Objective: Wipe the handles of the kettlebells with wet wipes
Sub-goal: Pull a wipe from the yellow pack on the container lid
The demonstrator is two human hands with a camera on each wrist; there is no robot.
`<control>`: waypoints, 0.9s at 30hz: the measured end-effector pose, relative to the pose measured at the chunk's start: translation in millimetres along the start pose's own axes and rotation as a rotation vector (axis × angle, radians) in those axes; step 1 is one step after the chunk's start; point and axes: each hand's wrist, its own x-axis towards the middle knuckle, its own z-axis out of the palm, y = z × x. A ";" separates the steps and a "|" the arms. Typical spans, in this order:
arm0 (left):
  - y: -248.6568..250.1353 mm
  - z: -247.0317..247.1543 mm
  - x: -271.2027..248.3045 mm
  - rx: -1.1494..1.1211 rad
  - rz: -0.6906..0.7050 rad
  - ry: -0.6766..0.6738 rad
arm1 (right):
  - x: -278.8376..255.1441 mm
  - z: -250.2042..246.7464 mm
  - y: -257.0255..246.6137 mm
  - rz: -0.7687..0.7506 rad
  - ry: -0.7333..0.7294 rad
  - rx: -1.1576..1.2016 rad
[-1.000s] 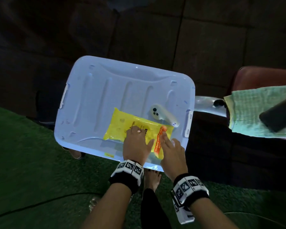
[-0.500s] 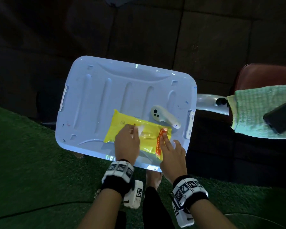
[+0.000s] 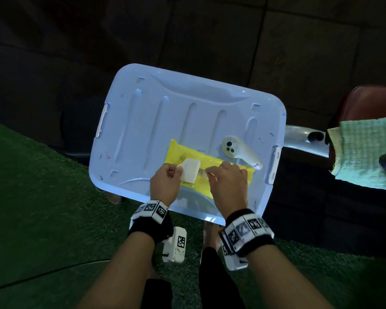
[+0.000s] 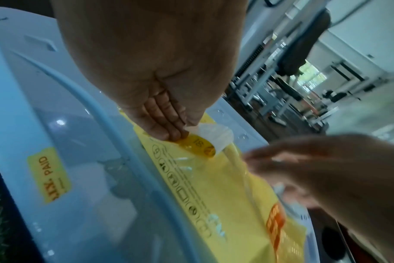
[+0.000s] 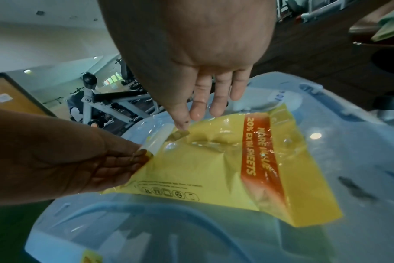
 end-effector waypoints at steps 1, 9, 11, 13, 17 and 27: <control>0.4 0.2 -1.4 0.015 0.012 0.009 | 4.1 2.7 -2.4 -0.020 -0.042 -0.009; -11.5 -0.3 0.9 -0.073 0.007 -0.031 | 27.0 5.8 3.5 -0.308 -0.126 -0.143; -12.5 -0.2 1.3 -0.088 0.008 -0.034 | 30.2 3.9 3.4 -0.338 -0.163 -0.149; -12.0 -0.5 1.1 -0.095 0.009 -0.037 | 30.9 -3.7 4.9 -0.364 -0.178 -0.118; -12.8 -1.4 1.1 -0.101 0.003 -0.042 | 17.8 -30.0 10.9 -0.203 -0.235 0.325; 8.0 2.4 -24.3 -0.142 0.219 0.019 | -51.9 -69.4 29.1 0.293 0.227 0.686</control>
